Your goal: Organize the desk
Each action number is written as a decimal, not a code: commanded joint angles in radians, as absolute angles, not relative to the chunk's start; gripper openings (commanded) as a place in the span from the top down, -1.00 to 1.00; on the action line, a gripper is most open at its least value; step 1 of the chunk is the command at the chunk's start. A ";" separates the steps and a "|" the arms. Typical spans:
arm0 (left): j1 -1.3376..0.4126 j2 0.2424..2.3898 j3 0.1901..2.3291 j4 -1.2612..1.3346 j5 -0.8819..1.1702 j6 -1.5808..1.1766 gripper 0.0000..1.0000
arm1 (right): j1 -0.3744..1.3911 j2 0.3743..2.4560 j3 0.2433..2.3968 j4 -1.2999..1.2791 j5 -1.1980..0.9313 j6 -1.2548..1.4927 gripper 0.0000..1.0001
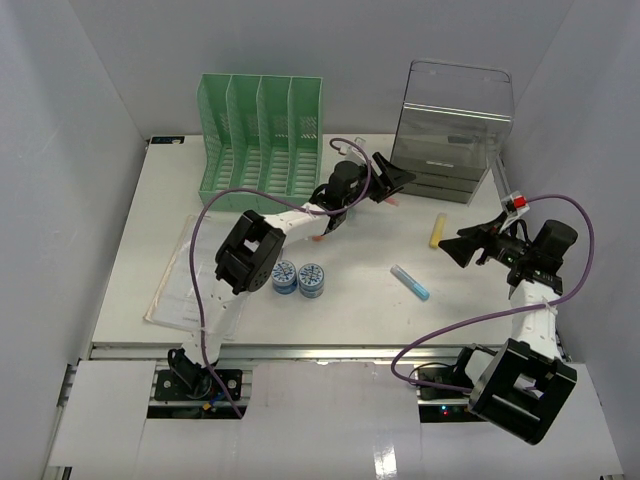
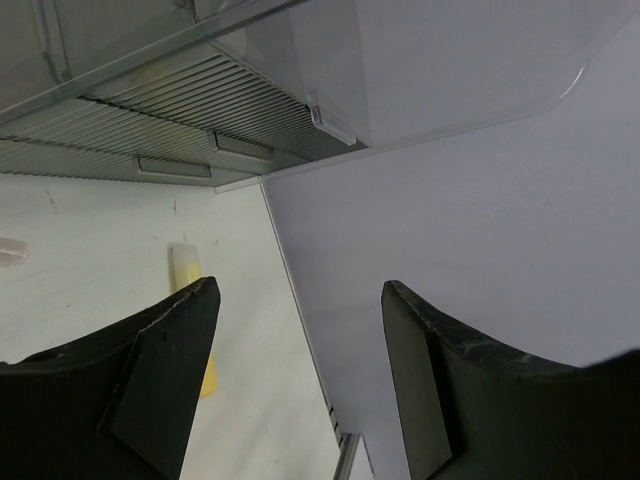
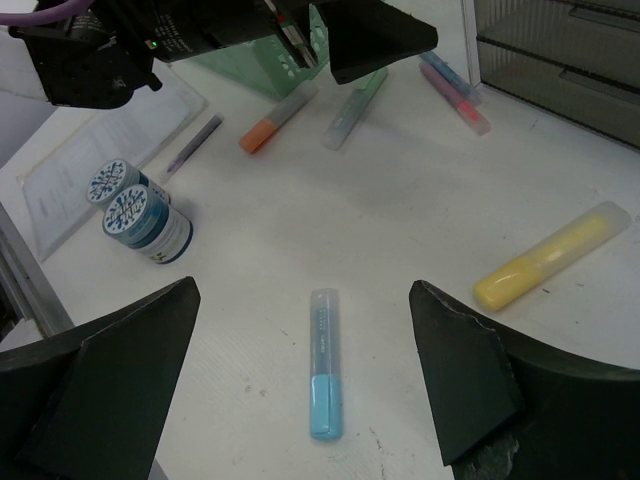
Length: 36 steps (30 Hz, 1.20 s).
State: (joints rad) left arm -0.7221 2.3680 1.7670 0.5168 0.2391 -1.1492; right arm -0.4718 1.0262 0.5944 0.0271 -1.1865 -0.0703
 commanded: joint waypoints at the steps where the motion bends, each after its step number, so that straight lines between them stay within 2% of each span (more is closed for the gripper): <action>1: -0.745 2.377 1.838 0.571 0.174 -1.194 -0.52 | -0.483 1.031 0.591 0.066 -1.223 -0.051 -0.85; 14: -0.772 2.483 1.962 0.634 0.073 -1.241 -0.47 | -0.489 1.039 0.589 0.074 -1.224 -0.063 -0.96; 27: -0.812 2.650 2.196 0.614 -0.069 -1.299 -0.26 | -0.536 1.034 0.574 0.114 -1.250 -0.020 -0.96; 36: -0.819 2.746 2.338 0.589 -0.133 -1.339 -0.25 | -0.556 1.033 0.569 0.137 -1.268 0.018 -0.95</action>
State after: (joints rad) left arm -0.8142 2.7332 2.2578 0.6002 -0.0820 -1.3093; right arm -0.5432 1.0420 0.5735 0.0865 -1.2327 -0.0200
